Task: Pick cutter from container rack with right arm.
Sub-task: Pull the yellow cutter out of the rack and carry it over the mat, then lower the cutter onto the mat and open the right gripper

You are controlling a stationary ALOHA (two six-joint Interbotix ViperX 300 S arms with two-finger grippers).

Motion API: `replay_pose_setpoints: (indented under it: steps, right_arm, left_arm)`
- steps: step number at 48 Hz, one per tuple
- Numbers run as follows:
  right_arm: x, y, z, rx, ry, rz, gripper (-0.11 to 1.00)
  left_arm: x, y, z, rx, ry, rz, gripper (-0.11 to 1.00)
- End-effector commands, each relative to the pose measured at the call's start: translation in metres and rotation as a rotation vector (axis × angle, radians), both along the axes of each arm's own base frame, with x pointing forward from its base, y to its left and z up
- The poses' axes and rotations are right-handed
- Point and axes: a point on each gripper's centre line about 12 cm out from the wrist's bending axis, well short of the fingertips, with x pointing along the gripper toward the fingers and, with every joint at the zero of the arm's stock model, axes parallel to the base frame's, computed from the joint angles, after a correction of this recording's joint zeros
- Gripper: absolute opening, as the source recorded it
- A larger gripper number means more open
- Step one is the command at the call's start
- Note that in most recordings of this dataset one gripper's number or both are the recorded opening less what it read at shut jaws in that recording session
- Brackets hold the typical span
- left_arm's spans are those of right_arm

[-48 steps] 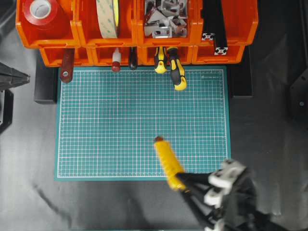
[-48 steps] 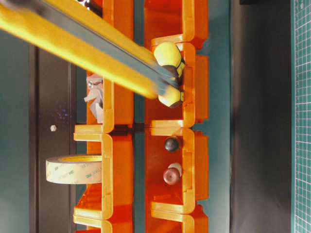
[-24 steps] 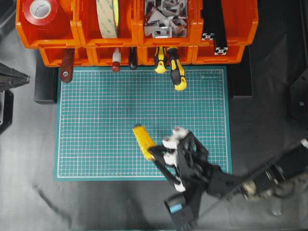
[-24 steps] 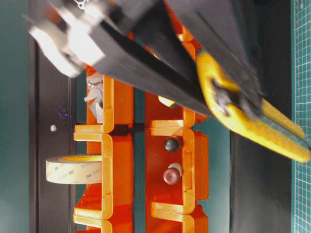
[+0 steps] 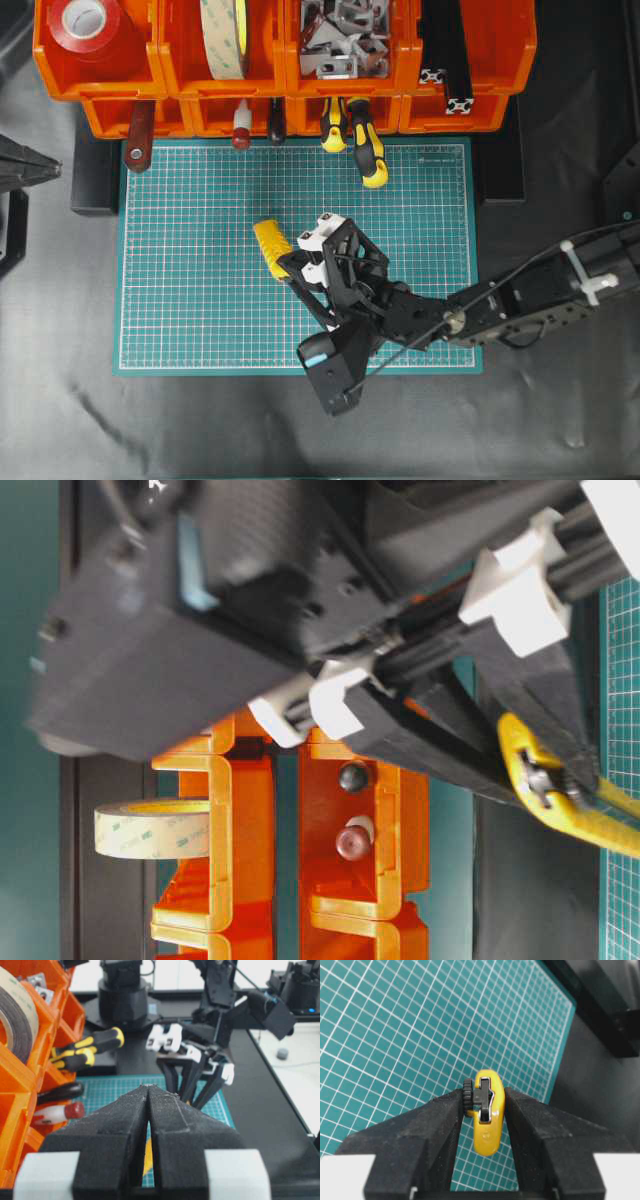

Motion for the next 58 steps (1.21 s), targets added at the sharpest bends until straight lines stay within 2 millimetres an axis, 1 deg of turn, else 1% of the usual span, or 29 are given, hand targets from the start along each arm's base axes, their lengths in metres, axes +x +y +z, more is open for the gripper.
replay_pose_setpoints:
  steps: [1,15,24,47,49,56,58]
  right_arm:
    - [0.004,0.000,0.007,0.006,-0.020,0.014,0.28]
    - [0.003,-0.002,-0.006,0.003,0.007,0.007,0.28]
    - [0.000,0.000,-0.013,0.045,0.020,0.029,0.28]
    - [-0.006,0.002,-0.018,0.085,0.036,0.031,0.27]
    - [-0.007,0.002,-0.019,0.093,0.039,0.028,0.30]
    - [-0.011,0.004,-0.024,0.154,0.057,-0.010,0.65]
    - [-0.012,0.005,-0.026,0.169,0.062,-0.021,0.73]
  left_arm:
    - [0.002,-0.001,0.012,-0.002,-0.029,-0.003,-0.01]
    - [0.002,-0.001,0.012,0.000,-0.029,-0.003,-0.01]
    - [0.002,-0.001,0.011,-0.002,-0.028,-0.003,-0.01]
    - [0.002,-0.001,0.011,-0.002,-0.026,-0.003,-0.01]
    - [0.002,-0.001,0.011,-0.002,-0.026,-0.003,-0.01]
    - [0.002,-0.001,0.011,0.002,-0.023,-0.003,-0.01]
    - [0.002,-0.001,0.011,0.000,-0.022,-0.003,-0.01]
